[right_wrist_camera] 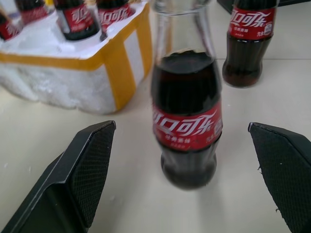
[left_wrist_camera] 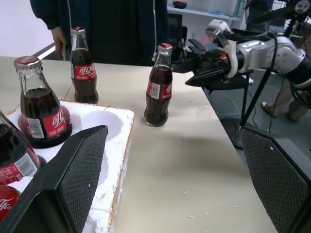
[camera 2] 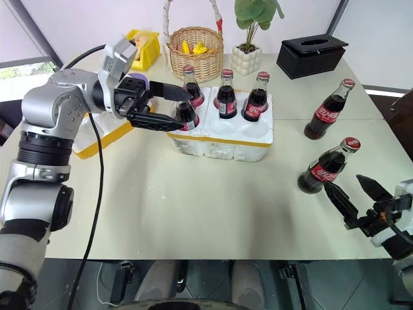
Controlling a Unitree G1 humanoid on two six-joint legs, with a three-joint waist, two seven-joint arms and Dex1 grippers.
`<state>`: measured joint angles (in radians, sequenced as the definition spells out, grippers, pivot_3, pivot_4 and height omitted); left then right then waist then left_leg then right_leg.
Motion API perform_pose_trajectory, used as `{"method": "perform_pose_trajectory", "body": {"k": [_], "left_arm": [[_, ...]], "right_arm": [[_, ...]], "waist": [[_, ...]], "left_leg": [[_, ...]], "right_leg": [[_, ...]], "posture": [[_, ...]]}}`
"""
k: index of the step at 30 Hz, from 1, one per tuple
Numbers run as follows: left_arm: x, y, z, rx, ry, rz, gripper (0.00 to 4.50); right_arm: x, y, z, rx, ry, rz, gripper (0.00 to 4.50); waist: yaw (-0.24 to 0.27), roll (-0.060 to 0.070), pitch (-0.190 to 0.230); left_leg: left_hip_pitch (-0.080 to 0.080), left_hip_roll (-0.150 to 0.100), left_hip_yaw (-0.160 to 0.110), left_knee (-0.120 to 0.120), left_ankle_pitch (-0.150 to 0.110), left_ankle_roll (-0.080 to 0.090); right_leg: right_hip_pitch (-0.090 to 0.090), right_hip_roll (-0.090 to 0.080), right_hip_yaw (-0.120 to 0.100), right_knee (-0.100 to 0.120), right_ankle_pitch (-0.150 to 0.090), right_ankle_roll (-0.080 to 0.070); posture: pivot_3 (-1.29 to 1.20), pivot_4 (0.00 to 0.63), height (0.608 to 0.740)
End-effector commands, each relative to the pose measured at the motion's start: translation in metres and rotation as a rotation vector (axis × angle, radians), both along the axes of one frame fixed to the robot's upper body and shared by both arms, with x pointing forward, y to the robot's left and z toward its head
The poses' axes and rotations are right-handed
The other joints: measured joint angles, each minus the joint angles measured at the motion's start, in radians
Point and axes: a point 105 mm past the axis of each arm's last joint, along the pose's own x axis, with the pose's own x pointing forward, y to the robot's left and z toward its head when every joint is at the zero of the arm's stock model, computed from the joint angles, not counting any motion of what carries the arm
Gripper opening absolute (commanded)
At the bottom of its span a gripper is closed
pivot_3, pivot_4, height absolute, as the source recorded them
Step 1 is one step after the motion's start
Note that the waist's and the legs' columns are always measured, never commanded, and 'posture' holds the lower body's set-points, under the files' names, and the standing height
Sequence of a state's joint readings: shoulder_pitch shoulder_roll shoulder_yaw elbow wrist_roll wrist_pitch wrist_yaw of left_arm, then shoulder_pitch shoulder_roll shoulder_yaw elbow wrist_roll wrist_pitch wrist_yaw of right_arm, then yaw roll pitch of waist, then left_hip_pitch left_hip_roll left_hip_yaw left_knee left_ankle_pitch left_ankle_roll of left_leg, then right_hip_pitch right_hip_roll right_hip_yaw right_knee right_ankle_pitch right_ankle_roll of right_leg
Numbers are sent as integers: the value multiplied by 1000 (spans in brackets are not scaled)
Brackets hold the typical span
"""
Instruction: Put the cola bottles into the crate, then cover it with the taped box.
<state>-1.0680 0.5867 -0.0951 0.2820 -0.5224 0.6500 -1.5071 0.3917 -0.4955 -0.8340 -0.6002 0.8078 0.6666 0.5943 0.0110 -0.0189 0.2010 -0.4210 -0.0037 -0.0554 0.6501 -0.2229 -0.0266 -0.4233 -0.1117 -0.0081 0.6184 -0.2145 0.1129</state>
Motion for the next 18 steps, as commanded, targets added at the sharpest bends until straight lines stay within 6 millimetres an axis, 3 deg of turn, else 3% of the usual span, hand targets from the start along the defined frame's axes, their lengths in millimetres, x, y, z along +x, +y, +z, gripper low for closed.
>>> {"method": "perform_pose_trajectory", "body": {"k": [1,18], "left_arm": [[-4,1,8,-6,-42,-2,4464],[-6,-1,9,-2,-46,7,4464]], "right_arm": [[6,-1,2,19,-38,2,4500],[45,-6,-14,42,-25,24,4500]], "waist": [[0,0,0],[-2,0,0]], "left_leg": [[0,0,0,0,0,0],[1,0,0,0,0,0]], "right_leg": [[0,0,0,0,0,0],[0,1,0,1,0,0]], "posture": [[0,150,740],[0,150,740]]}}
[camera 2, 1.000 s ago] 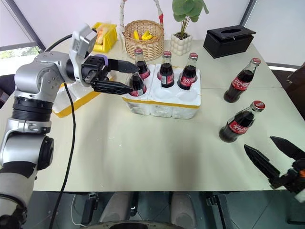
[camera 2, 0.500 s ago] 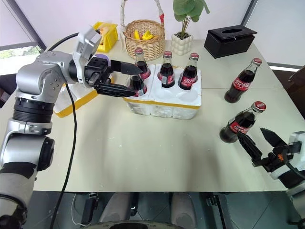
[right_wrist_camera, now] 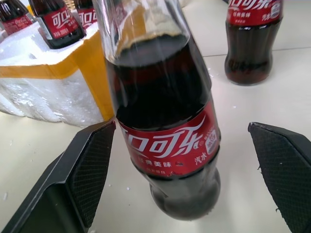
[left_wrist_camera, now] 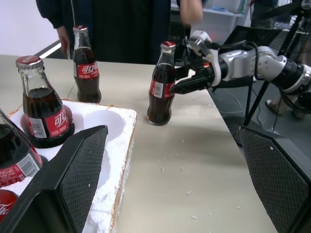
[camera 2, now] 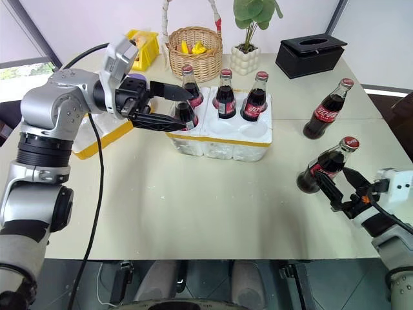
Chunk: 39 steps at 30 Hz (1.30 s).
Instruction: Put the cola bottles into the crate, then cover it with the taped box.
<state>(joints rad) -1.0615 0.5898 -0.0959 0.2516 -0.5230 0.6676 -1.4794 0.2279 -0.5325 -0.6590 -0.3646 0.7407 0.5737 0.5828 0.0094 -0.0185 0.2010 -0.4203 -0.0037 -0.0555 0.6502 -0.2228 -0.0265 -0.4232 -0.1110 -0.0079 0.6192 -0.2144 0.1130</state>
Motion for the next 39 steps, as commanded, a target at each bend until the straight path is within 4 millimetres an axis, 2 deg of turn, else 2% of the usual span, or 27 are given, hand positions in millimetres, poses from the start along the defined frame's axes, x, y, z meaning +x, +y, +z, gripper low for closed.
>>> {"method": "perform_pose_trajectory", "body": {"k": [1,9,12,14,20,25,29,34,39], "left_arm": [[-7,1,8,-9,-39,-14,4464],[-8,0,9,-6,-39,-21,4464],[-8,0,9,-6,-41,-22,4500],[-8,0,9,-7,-42,-21,4500],[-8,1,8,-7,-44,-15,4500],[-8,4,6,-1,-41,0,4500],[-7,12,2,13,-38,22,4500],[-8,20,-3,23,-39,57,4500],[-7,29,-9,27,-36,101,4500]], "right_arm": [[7,-2,7,-23,-30,4,4500],[21,-6,4,-11,-42,4,4500],[24,-6,6,-2,-54,14,3734],[25,-5,8,4,-63,23,2766],[23,-5,15,5,-81,22,2784],[24,-5,50,-63,-156,35,2784],[33,8,93,-150,-225,121,2784],[56,57,145,-190,-331,312,2784],[77,114,182,-139,-424,506,2784]], "waist": [[-1,0,0],[-1,0,0],[-1,0,0],[-1,0,0],[-1,0,0],[-2,3,1],[-14,7,2],[-35,9,3],[-29,9,3]], "left_leg": [[0,0,0,0,0,0],[0,0,0,0,0,0],[0,0,0,0,0,0],[0,0,0,0,0,0],[0,0,0,0,0,0],[0,0,0,0,0,0],[0,0,1,0,0,0],[2,0,1,-1,0,0],[3,2,-2,-2,0,0]], "right_leg": [[0,0,0,0,0,0],[0,0,0,0,0,0],[0,0,0,1,0,0],[0,0,0,1,0,0],[0,1,1,1,0,0],[0,1,1,1,0,0],[-1,1,2,1,0,0],[-1,1,2,2,0,0],[-1,6,3,2,0,0]], "posture": [[0,150,740],[0,150,740],[0,150,740],[0,150,740],[0,150,740],[0,150,740],[0,150,740],[0,150,740],[0,150,740]]}}
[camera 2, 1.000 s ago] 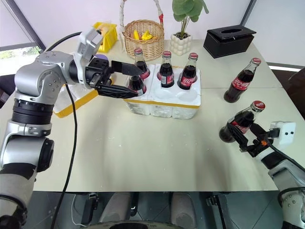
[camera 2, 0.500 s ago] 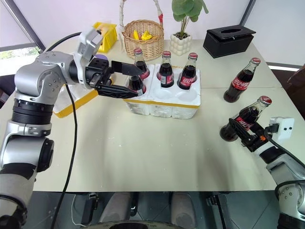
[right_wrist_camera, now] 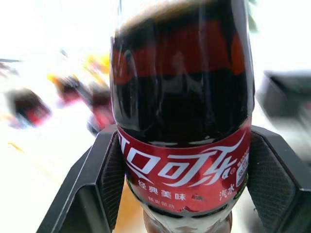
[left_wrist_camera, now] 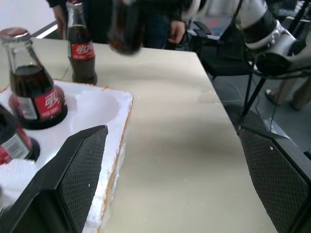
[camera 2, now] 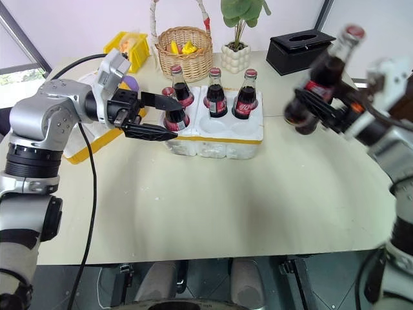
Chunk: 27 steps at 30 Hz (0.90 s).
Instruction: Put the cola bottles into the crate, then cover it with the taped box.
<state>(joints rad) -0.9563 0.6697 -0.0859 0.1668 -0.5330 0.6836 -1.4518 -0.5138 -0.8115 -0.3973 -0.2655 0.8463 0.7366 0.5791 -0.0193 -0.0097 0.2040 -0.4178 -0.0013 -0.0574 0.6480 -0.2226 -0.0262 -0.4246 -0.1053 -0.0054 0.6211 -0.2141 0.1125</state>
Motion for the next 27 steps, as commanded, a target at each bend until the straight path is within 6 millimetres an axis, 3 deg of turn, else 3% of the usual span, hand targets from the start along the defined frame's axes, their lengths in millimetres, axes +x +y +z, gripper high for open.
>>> {"method": "perform_pose_trajectory", "body": {"k": [1,5,9,12,18,27], "left_arm": [[-3,9,9,-17,-58,28,4500],[-3,15,10,-23,-72,71,4500],[-4,19,13,-35,-81,98,4500],[-6,21,14,-41,-86,114,4500],[-9,20,17,-48,-94,123,4500],[-9,17,18,-55,-95,120,4500]], "right_arm": [[5,39,28,13,-79,142,2784],[15,76,31,-5,-75,252,2784],[21,92,27,-9,-59,300,2784],[30,105,11,-16,-18,325,2784],[47,111,-18,-42,46,304,2784],[54,122,-36,-20,86,314,2784]], "waist": [[1,0,0],[8,0,0],[11,0,0],[5,0,0],[2,0,1],[0,0,1]], "left_leg": [[0,0,0,0,0,0],[-6,0,0,0,0,0],[-9,-1,-1,0,0,0],[-9,-1,-1,0,0,0],[-8,0,-2,0,0,0],[-7,0,-2,0,0,0]], "right_leg": [[0,0,0,0,0,0],[-3,0,0,-1,2,4],[-5,0,0,-3,2,4],[-5,0,0,-4,2,4],[-6,2,0,0,2,4],[-6,2,0,1,2,4]], "posture": [[0,150,740],[0,150,740],[0,150,740],[0,150,740],[0,150,740],[0,150,740]]}}
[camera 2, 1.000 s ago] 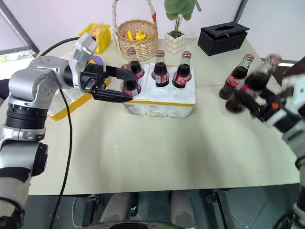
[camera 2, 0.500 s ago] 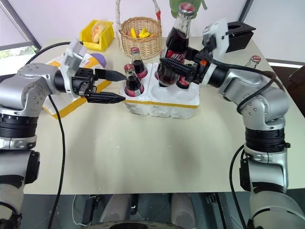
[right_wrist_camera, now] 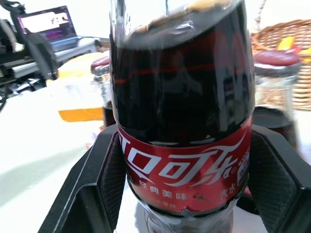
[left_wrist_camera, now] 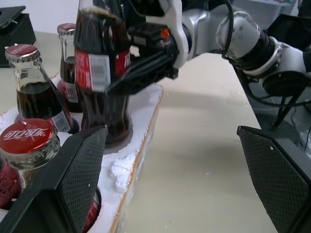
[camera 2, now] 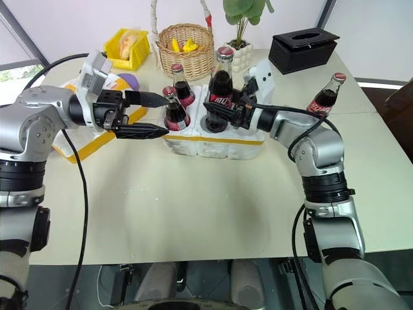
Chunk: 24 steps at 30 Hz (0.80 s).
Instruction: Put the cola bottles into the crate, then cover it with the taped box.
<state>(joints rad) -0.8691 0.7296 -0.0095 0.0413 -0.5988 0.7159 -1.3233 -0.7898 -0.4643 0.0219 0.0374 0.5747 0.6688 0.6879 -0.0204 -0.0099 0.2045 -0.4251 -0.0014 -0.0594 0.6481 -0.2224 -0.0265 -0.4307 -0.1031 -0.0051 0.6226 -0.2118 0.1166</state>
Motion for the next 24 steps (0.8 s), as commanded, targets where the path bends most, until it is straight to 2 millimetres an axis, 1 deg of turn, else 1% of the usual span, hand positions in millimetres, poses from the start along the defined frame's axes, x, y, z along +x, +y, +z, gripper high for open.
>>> {"method": "perform_pose_trajectory", "body": {"k": [1,7,8,9,10,15,18,21,24], "left_arm": [[-4,1,12,-16,-48,-4,4500],[-3,-2,12,-19,-49,-10,4500],[-3,-2,13,-19,-51,-12,4500],[-3,-3,13,-20,-52,-14,4500],[-4,-3,14,-20,-53,-16,4500],[-3,-3,15,-20,-56,-20,4500],[-2,-5,16,-21,-56,-27,4500],[-1,-7,15,-24,-52,-35,4500],[0,-9,14,-25,-47,-45,4500]], "right_arm": [[-1,-1,17,33,-85,-2,2784],[4,0,-12,-27,-18,-18,2784],[3,-1,-16,-29,-6,-17,3825],[3,-1,-18,-29,4,-16,4207],[1,-1,-20,-26,9,-12,4470],[-3,-1,-22,-17,14,-11,4470],[-4,-8,-23,-28,0,-52,4470],[-14,-26,-18,-18,-11,-86,4470],[-30,-44,-10,-9,-24,-122,4470]], "waist": [[1,0,0],[4,0,0],[3,0,0],[3,0,0],[2,0,0],[1,0,0],[1,0,0],[4,0,0],[9,0,0]], "left_leg": [[0,0,0,0,0,0],[0,0,0,0,0,0],[0,0,0,0,0,0],[0,0,0,0,0,0],[0,0,0,0,0,0],[2,0,0,0,0,0],[3,0,0,1,1,-1],[4,0,0,1,1,-1],[3,0,0,1,1,-1]], "right_leg": [[0,0,0,0,0,0],[0,0,0,0,0,0],[0,0,0,0,0,0],[0,0,0,0,0,0],[0,0,0,0,0,0],[0,0,0,3,0,0],[0,0,1,5,0,0],[1,0,1,6,0,0],[1,0,1,5,0,0]], "posture": [[0,150,740],[0,150,740],[0,150,740],[0,150,740],[0,150,740],[0,150,740],[0,150,740],[0,150,740],[0,150,740]]}}
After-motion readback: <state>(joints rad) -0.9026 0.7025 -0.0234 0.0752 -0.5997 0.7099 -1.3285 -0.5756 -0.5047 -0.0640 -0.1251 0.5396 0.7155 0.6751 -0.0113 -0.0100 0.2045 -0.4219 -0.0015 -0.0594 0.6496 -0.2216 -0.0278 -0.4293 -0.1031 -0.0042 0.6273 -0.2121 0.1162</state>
